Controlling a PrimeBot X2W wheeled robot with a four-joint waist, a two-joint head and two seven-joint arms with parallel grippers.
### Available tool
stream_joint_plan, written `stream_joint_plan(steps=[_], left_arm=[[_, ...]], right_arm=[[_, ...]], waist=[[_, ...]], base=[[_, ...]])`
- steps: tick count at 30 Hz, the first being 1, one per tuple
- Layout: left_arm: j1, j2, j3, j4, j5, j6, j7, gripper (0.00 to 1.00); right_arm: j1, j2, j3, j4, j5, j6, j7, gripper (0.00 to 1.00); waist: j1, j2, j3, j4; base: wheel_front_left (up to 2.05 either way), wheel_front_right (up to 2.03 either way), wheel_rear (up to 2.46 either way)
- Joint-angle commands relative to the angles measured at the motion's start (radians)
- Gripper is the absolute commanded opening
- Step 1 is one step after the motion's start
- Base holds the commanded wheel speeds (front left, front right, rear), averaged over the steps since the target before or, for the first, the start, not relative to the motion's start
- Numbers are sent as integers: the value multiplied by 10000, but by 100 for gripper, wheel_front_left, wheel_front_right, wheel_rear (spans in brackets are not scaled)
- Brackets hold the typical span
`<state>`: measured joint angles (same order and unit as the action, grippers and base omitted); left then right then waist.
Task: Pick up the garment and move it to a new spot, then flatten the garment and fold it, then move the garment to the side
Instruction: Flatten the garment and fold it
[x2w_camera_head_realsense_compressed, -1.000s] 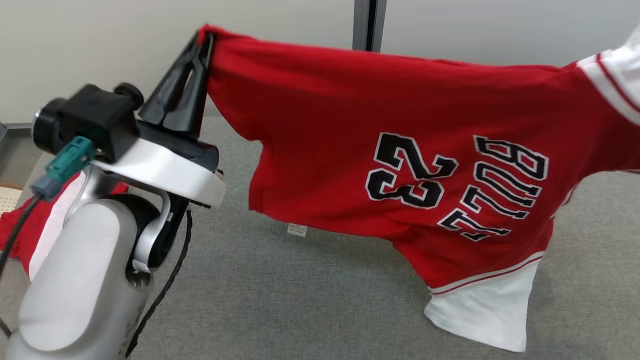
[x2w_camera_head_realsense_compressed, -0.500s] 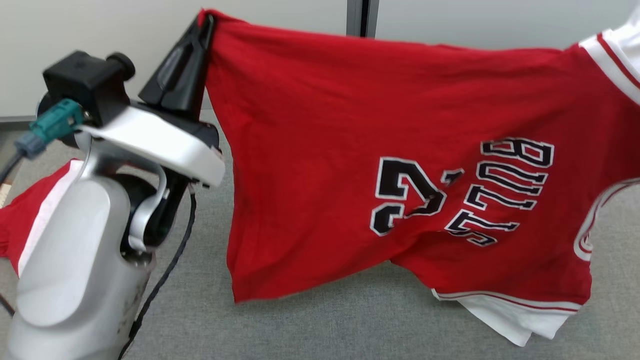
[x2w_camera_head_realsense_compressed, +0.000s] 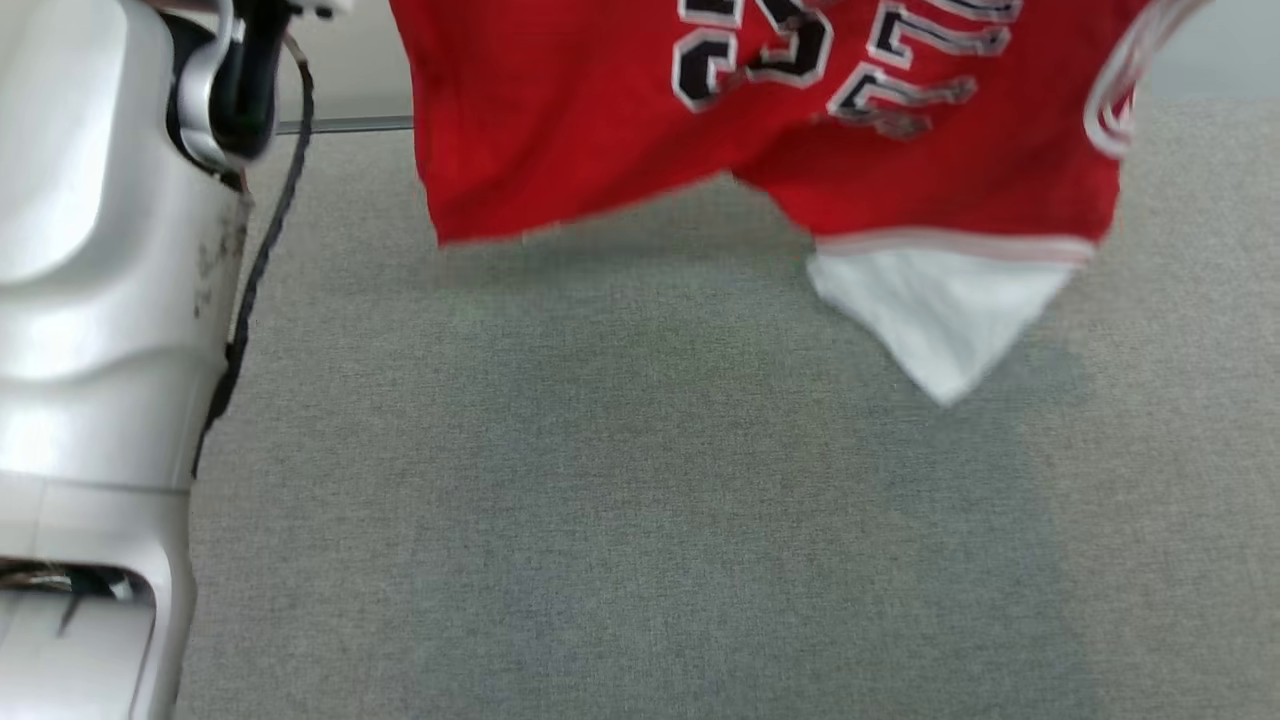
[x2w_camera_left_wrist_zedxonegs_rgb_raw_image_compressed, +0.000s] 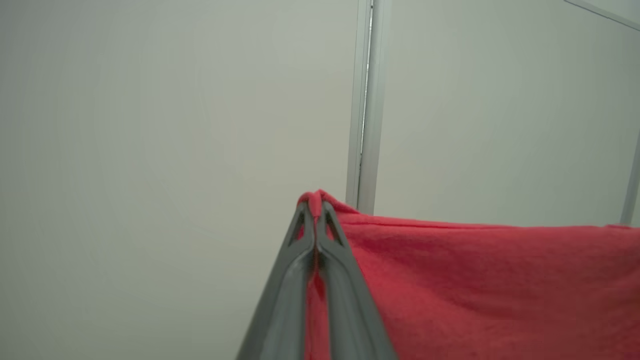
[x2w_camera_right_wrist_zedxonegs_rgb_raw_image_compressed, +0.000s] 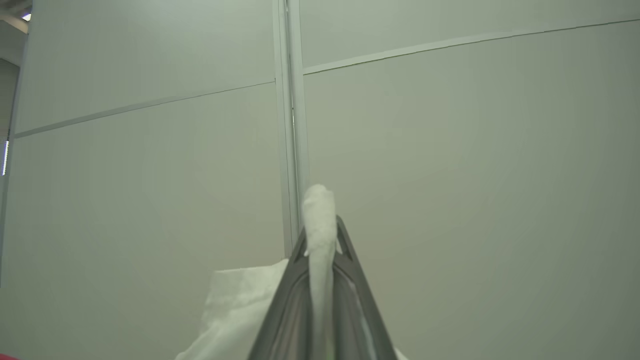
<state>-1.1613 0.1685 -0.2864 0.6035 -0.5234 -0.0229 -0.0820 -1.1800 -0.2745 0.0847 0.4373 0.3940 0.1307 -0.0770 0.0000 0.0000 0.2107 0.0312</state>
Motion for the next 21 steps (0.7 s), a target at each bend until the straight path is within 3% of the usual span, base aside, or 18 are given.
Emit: stream_joint_plan(steps=[1, 5, 10, 15, 21], left_arm=[[-344, 5, 62, 364, 67, -69, -218, 0], [-1191, -201, 76, 2355, 70, -259, -947, 0], [-1403, -423, 47, 4338, -107, -549, -1283, 0], [-779, -681, -45, 5906, -275, -736, -1354, 0], [272, -903, -72, 6578, -550, -893, -1504, 0]], right_arm=[[-377, 70, 110, 394, 49, 0, -279, 0], [-1538, 462, 1095, 2293, 113, 0, -1217, 0], [-1890, 798, 2218, 4326, 495, 0, -1468, 0], [-1353, 1082, 3102, 5916, 1029, -1, -1258, 0], [-20, 1274, 3905, 6768, 1788, -1, -1420, 0]], waist=[[0, 0, -55, -46], [0, 0, -30, -134], [0, 0, 207, -219], [0, 0, 576, -294], [0, 0, 972, -353]], base=[[0, 0, 0], [0, 0, 0], [0, 0, 0], [0, 0, 0], [0, 0, 0]])
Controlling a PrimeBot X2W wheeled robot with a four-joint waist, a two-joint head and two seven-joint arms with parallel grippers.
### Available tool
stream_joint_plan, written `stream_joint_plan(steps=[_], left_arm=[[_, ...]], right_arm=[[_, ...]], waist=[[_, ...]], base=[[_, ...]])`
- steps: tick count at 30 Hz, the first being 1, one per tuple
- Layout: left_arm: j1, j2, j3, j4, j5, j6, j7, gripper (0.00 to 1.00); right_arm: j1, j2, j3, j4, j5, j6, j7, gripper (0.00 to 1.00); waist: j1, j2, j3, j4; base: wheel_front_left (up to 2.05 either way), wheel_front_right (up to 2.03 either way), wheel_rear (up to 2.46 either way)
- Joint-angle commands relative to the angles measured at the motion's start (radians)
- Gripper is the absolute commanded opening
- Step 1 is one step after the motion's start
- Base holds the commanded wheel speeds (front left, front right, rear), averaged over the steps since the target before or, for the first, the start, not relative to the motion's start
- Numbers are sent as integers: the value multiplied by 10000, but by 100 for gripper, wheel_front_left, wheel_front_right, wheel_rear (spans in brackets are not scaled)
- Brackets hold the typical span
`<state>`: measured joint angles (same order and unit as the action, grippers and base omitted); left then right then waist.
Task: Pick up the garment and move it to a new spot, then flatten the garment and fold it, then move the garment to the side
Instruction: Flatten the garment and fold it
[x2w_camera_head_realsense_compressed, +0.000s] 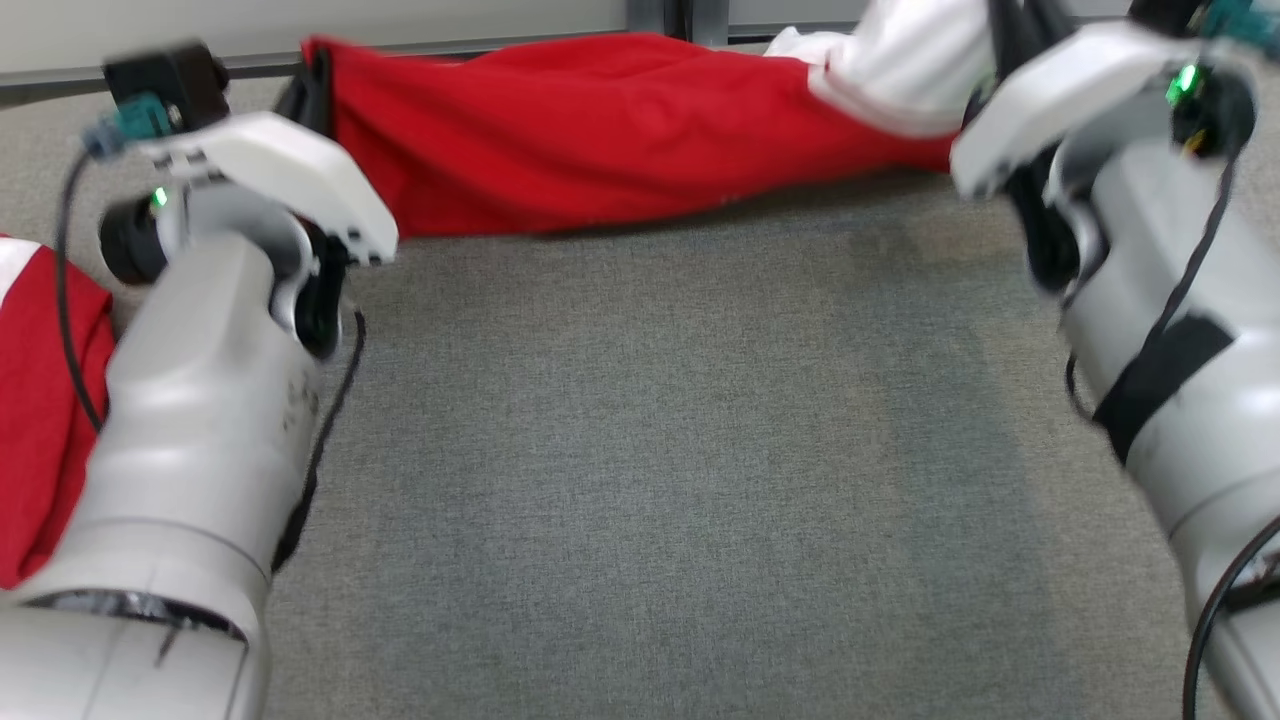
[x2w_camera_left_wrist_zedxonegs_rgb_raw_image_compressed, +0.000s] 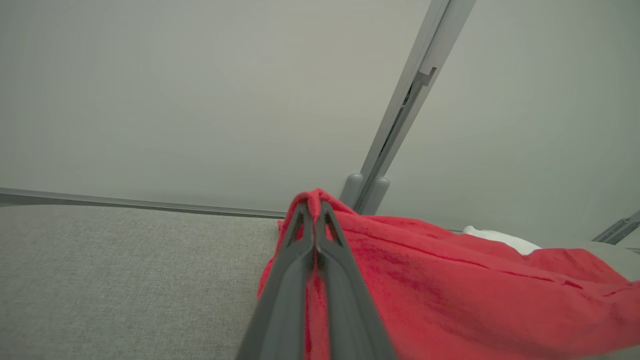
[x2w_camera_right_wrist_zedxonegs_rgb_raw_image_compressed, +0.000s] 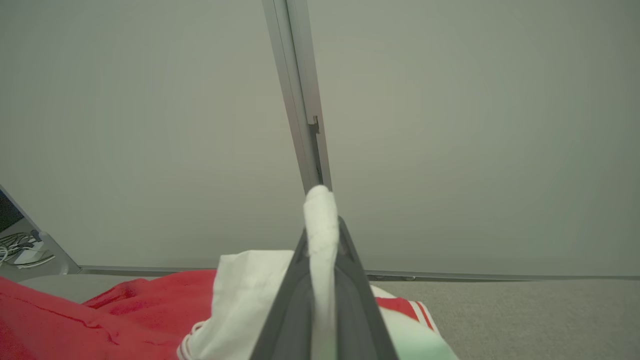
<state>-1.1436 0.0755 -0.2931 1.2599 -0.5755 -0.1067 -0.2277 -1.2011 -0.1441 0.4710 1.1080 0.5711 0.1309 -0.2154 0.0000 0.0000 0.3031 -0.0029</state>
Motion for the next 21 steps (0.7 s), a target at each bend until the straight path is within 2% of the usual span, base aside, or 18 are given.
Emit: stream_joint_plan(steps=[1, 6, 9, 11, 18, 21], left_arm=[[353, -8, -25, 61, -79, -64, -80, 0], [1415, -120, -74, 147, -254, -162, -261, 0], [2243, -141, -177, -44, -233, -220, -359, 0], [2772, -123, -208, -494, -162, -229, -378, 0], [5692, 188, 126, -2694, 185, -234, -381, 0], [6571, 263, 233, -3317, 301, -236, -380, 0]], right_arm=[[573, -11, 134, 120, 247, -3, -86, 0], [2228, 15, 514, -279, 1158, -2, -367, 0], [3555, -219, 638, -988, 1764, -2, -494, 0], [4355, -467, 553, -1882, 2023, -2, -510, 0], [8077, -1188, -431, -4996, 1362, -2, -504, 0], [9071, -1105, -1001, -5675, 1281, -3, -503, 0]], waist=[[0, 0, 47, -7], [0, 0, -15, -97], [0, 0, -234, -116], [0, 0, -412, -127], [0, 0, -1299, -237], [0, 0, -1577, -263]], base=[[0, 0, 0], [0, 0, 0], [0, 0, 0], [0, 0, 0], [0, 0, 0], [0, 0, 0]])
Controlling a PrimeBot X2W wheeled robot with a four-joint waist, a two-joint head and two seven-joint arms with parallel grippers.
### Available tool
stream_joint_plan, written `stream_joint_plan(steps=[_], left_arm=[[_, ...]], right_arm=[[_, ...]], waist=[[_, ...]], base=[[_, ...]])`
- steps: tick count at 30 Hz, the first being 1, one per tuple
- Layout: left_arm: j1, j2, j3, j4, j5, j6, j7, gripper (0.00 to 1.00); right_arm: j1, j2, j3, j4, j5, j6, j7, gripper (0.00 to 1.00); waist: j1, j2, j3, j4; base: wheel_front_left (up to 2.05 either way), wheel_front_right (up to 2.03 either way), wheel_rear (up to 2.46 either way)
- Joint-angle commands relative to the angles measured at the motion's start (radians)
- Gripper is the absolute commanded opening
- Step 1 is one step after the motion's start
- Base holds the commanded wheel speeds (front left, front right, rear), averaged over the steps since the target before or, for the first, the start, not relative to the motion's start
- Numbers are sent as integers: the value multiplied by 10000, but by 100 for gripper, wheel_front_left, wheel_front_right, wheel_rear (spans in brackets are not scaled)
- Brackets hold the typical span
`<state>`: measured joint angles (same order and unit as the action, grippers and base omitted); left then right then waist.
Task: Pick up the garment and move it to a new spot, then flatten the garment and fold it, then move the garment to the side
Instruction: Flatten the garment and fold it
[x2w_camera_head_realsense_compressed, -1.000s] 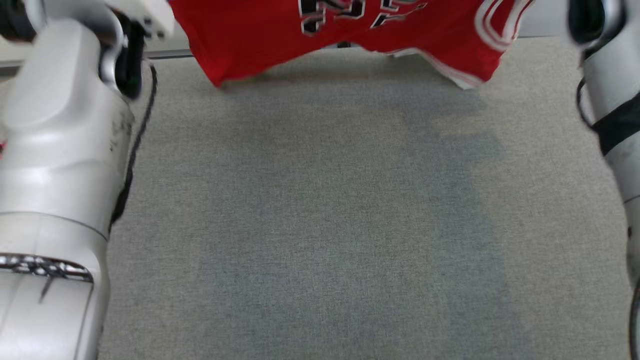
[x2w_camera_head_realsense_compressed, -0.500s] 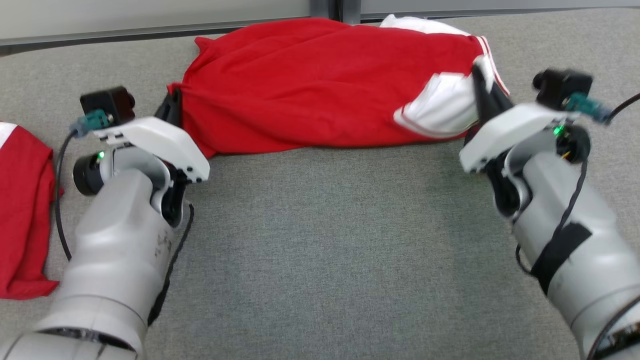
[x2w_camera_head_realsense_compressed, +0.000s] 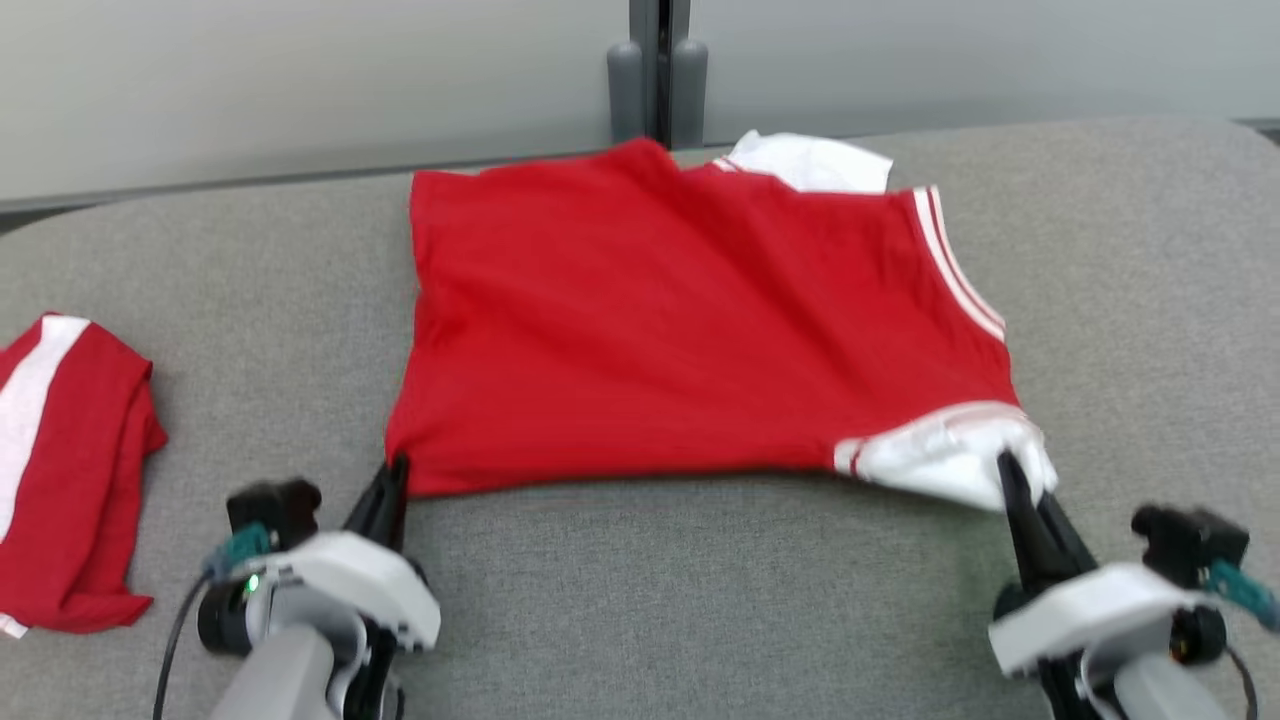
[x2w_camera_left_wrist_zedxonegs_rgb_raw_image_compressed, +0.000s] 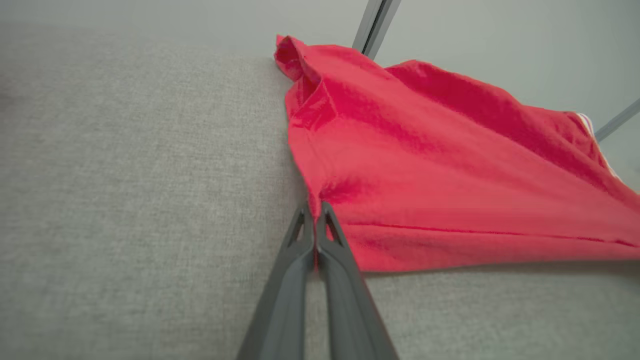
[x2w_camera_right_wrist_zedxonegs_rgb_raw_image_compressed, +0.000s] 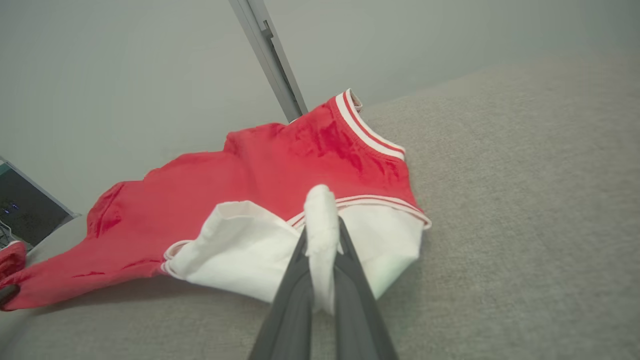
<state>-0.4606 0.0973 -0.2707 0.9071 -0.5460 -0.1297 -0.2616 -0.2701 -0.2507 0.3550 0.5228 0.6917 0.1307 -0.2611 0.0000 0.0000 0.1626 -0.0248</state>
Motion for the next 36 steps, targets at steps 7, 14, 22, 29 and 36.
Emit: stream_joint_plan(steps=[7, 14, 22, 29, 36], left_arm=[[2079, 380, -89, -1513, 440, 63, -43, 0], [4253, 669, -54, -3370, 281, 851, 686, 0], [6481, 757, -39, -6477, 1, 1921, 1978, 0], [7138, 926, -13, -7883, -163, 2383, 2725, 0], [6499, 987, -157, -8004, -328, 2285, 3452, 0]], right_arm=[[2500, 286, -981, -1430, -722, 0, 59, 0], [4928, 674, -1995, -3274, -1739, -3, 1319, 0], [6276, 1216, -2690, -4838, -2459, 0, 2428, 0], [6304, 1441, -3058, -5324, -2694, 0, 2920, 0], [5561, 1364, -3076, -5094, -2813, 0, 3087, 0]], waist=[[0, 0, -1048, 175], [0, 0, -1762, 262], [0, 0, -1978, 324], [0, 0, -2001, 303], [0, 0, -1740, 256]], base=[[0, 0, 0], [0, 0, 0], [0, 0, 0], [0, 0, 0], [0, 0, 0]])
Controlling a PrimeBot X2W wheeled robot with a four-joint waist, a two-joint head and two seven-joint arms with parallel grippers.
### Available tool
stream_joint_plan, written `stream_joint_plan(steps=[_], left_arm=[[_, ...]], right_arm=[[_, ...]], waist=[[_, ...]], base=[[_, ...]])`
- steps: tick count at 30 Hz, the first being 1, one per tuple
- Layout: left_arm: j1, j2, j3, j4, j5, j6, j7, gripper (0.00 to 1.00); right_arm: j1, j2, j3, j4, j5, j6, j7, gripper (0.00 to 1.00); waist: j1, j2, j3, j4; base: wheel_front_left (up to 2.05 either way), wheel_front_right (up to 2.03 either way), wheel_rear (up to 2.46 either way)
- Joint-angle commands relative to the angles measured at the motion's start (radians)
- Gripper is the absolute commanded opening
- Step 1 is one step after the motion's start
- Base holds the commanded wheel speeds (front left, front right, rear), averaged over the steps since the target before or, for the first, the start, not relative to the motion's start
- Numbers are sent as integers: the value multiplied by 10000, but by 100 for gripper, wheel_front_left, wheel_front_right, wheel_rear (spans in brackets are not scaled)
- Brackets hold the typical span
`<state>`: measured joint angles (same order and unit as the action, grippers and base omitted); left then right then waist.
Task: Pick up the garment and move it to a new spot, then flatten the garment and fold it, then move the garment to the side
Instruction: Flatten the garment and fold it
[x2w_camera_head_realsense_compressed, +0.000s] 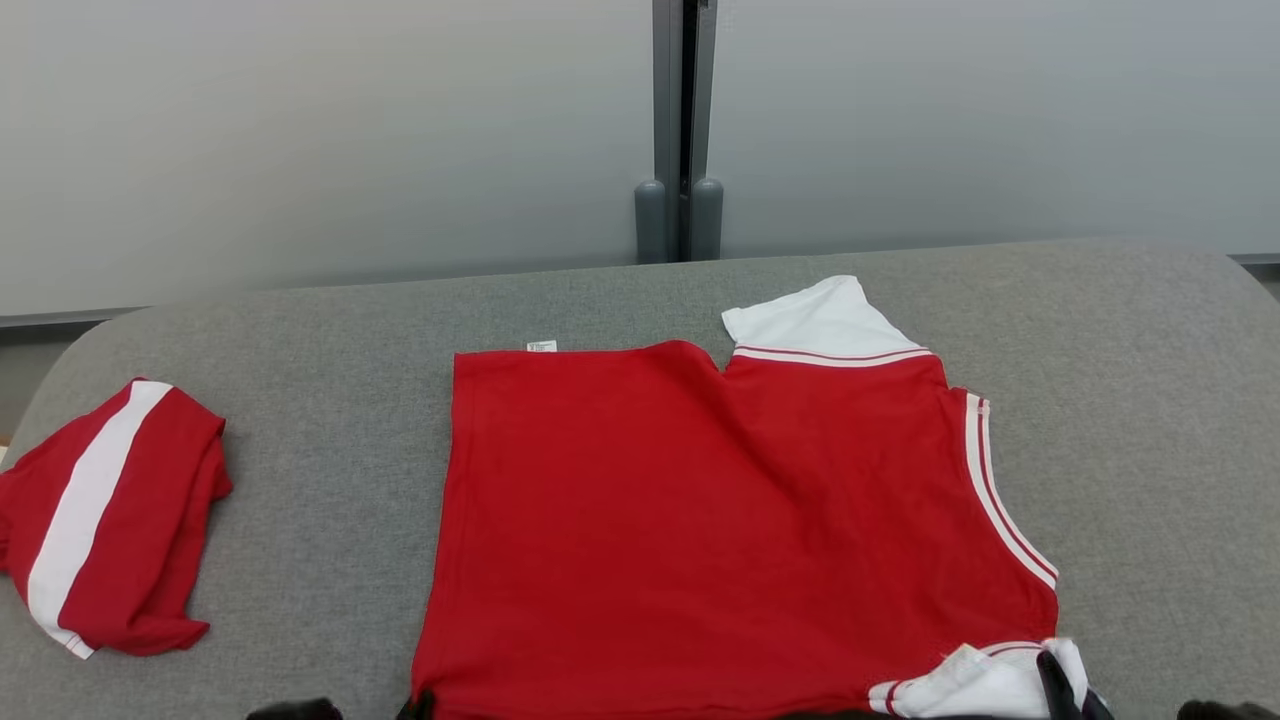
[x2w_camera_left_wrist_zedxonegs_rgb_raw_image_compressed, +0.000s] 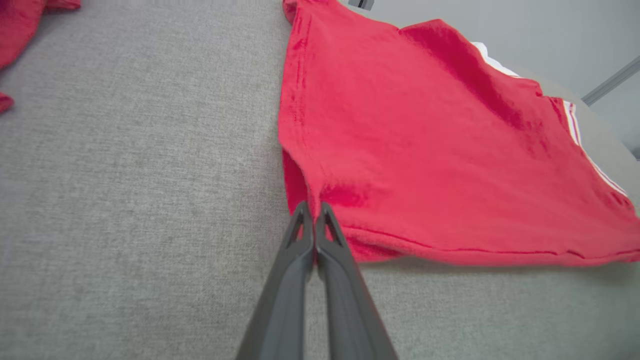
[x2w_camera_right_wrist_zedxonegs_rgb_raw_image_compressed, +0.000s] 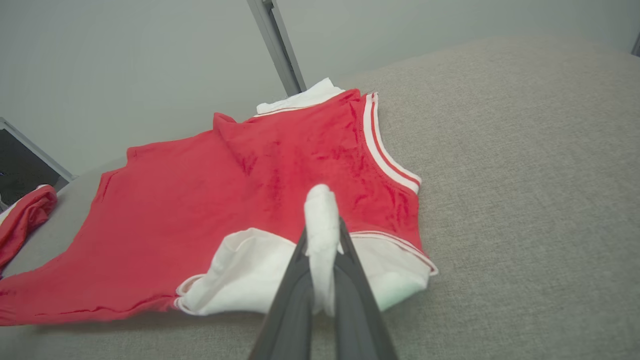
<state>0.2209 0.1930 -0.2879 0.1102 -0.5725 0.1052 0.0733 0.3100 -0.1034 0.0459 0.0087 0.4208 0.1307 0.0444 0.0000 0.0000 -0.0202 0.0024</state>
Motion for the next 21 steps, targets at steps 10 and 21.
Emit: stream_joint_plan(steps=[10, 21], left_arm=[[-1837, 141, 111, 142, -640, -350, 1207, 0], [-4072, 176, 321, 1219, -814, -692, 1391, 0]], right_arm=[[-2564, -788, 410, 1196, -20, 0, -32, 0], [-5523, -1617, 1561, 3486, 263, 0, -761, 0]], waist=[[0, 0, 1167, 36], [0, 0, 2374, 208]], base=[[0, 0, 0], [0, 0, 0]])
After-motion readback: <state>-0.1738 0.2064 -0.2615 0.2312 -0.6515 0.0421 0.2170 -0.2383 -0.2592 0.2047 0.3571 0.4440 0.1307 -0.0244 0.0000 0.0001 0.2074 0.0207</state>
